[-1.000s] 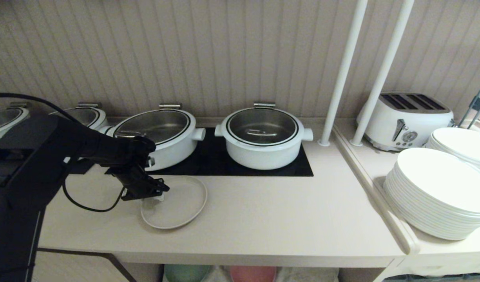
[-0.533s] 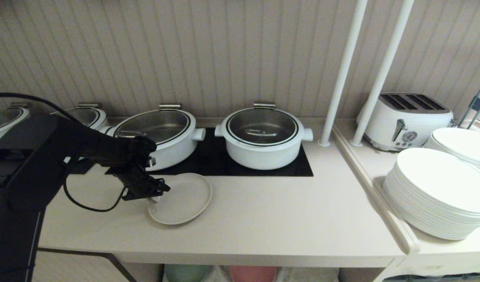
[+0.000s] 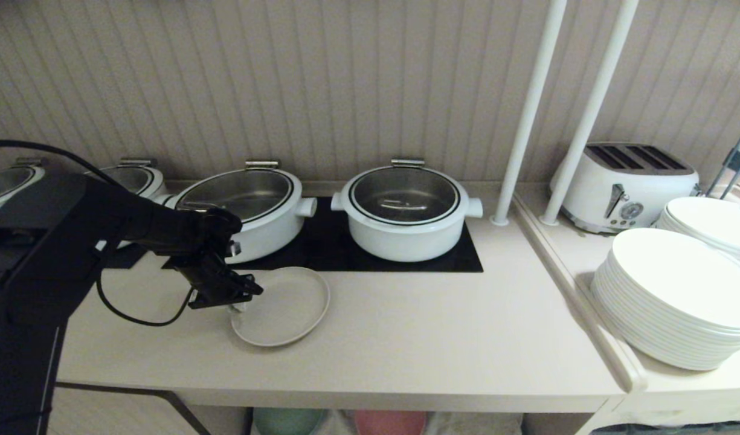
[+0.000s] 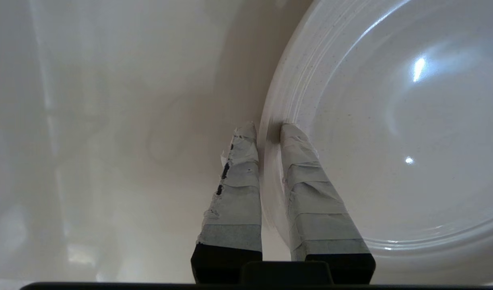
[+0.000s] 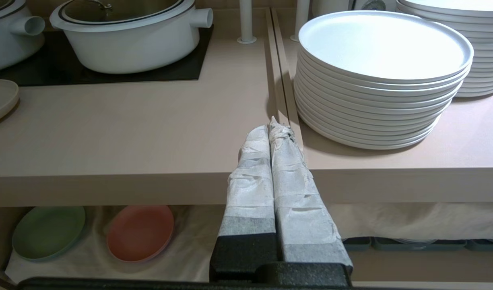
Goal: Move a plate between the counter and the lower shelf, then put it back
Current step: Pick up the plate
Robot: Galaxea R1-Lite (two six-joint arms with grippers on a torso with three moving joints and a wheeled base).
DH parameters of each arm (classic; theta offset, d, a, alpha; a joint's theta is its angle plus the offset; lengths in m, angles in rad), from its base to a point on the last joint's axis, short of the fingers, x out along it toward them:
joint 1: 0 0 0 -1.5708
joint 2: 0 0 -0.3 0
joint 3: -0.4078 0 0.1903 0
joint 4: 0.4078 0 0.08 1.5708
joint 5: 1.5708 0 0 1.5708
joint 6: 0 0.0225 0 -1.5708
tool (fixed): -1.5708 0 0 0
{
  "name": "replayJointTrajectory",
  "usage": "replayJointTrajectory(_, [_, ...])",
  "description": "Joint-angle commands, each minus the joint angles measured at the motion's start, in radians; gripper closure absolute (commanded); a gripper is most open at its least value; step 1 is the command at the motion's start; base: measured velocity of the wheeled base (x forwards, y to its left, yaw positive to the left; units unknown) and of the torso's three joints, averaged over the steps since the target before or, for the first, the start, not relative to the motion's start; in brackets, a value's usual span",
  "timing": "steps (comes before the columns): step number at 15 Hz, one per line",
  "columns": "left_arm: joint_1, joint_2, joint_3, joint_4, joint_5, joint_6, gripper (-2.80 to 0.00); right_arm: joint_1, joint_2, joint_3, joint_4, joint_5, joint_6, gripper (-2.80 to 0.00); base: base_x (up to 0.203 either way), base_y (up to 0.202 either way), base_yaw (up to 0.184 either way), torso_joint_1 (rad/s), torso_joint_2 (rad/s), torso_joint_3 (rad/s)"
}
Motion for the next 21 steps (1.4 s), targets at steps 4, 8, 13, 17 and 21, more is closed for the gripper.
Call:
replayJointTrajectory(4, [-0.008, -0.049, 0.026, 0.0, -0.003, -0.042, 0.0, 0.0, 0.001, 0.0, 0.0, 0.0, 0.0, 0.0, 0.0, 0.0, 0.0, 0.0, 0.0, 0.0])
replayJointTrajectory(8, [-0.011, -0.094, 0.079, 0.0, -0.005, -0.053, 0.0, 0.0, 0.001, 0.0, 0.0, 0.0, 0.0, 0.0, 0.0, 0.0, 0.0, 0.0, 0.0, 0.0])
replayJointTrajectory(13, [-0.011, -0.151, 0.163, -0.002, -0.008, -0.078, 0.0, 0.0, 0.001, 0.0, 0.0, 0.0, 0.0, 0.0, 0.0, 0.0, 0.0, 0.0, 0.0, 0.0])
replayJointTrajectory(17, [-0.009, -0.18, 0.196, -0.002, -0.01, -0.126, 0.0, 0.0, 0.001, 0.0, 0.0, 0.0, 0.0, 0.0, 0.0, 0.0, 0.0, 0.0, 0.0, 0.0])
replayJointTrajectory(21, [-0.011, -0.199, 0.202, 0.0, -0.054, -0.227, 0.0, 0.0, 0.001, 0.0, 0.0, 0.0, 0.0, 0.0, 0.0, 0.0, 0.0, 0.0, 0.0, 0.0])
